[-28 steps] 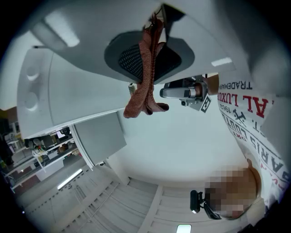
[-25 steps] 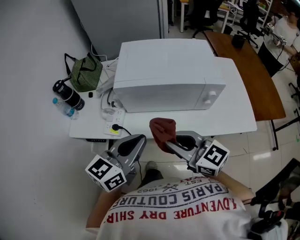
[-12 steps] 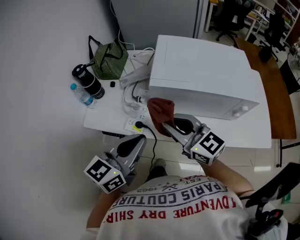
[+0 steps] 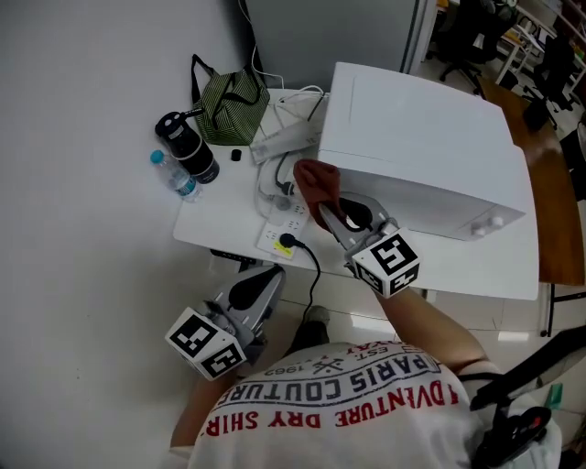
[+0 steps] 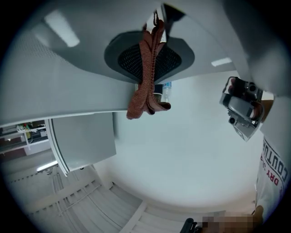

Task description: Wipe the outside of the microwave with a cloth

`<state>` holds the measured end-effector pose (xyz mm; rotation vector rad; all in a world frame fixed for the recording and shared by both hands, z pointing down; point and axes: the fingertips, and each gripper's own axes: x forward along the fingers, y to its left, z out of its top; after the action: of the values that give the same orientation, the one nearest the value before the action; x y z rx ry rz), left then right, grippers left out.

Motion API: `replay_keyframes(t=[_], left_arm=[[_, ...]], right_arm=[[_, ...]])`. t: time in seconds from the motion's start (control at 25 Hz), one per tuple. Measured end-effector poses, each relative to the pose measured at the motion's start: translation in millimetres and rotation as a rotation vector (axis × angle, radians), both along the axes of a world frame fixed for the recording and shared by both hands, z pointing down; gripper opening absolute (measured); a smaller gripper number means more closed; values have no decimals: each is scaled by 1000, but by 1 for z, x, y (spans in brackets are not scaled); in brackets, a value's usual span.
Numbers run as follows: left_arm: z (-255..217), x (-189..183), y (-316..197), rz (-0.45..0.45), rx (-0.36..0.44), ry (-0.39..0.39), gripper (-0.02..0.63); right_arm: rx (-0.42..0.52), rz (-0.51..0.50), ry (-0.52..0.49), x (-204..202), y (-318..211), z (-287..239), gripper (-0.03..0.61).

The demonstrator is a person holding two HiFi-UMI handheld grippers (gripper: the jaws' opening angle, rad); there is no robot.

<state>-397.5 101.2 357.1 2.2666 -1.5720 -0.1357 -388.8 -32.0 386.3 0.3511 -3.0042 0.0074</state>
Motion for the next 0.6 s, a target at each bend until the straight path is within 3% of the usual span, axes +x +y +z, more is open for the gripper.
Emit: replay_keyframes(t=[0.28, 0.6], left_arm=[[-2, 10, -13, 33, -2, -10, 6], [-3, 65, -49, 162, -9, -16, 6]], right_arm=[[-24, 82, 1, 21, -21, 3, 46], [-36, 215, -24, 102, -53, 1, 48]])
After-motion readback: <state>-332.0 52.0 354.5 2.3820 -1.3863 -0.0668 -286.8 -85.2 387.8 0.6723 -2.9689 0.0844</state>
